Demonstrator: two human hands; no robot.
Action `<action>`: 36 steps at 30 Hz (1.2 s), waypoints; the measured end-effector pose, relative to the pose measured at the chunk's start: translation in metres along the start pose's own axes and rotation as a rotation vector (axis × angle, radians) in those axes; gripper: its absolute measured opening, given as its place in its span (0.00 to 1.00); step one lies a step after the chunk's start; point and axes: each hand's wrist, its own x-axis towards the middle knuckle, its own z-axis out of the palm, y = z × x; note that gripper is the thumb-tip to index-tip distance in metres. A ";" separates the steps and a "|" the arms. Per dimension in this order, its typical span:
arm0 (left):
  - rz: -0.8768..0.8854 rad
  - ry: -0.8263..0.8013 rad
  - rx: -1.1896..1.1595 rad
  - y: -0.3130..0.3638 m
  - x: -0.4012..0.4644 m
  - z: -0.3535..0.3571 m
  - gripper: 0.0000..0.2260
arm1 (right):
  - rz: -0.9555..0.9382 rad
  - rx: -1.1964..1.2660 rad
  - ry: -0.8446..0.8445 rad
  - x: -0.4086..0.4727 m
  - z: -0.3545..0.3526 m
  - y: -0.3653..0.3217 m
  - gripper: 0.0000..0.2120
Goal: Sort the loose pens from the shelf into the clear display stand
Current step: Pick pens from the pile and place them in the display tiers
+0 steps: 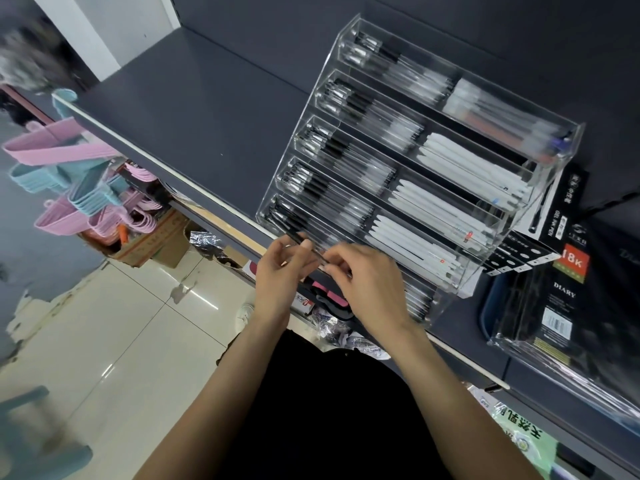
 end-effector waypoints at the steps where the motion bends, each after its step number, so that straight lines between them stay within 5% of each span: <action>1: 0.042 0.018 0.085 0.002 0.004 -0.003 0.10 | 0.013 -0.003 -0.005 0.007 0.002 0.001 0.06; 6: 0.419 0.257 0.782 0.009 0.040 -0.035 0.13 | 0.025 -0.187 0.016 0.038 0.009 0.006 0.07; 9: 0.585 0.252 1.038 0.005 0.056 -0.051 0.12 | -0.008 -0.233 -0.011 0.046 0.016 0.003 0.05; 19: 0.913 0.120 1.361 0.002 0.066 -0.059 0.12 | 0.007 -0.334 -0.093 0.048 0.033 0.000 0.07; 25: 0.808 -0.136 1.606 0.000 0.068 -0.058 0.20 | -0.029 -0.358 -0.069 0.048 0.041 -0.001 0.06; 36: 0.820 -0.166 1.616 -0.001 0.064 -0.060 0.23 | -0.106 -0.317 0.031 0.045 0.046 0.004 0.07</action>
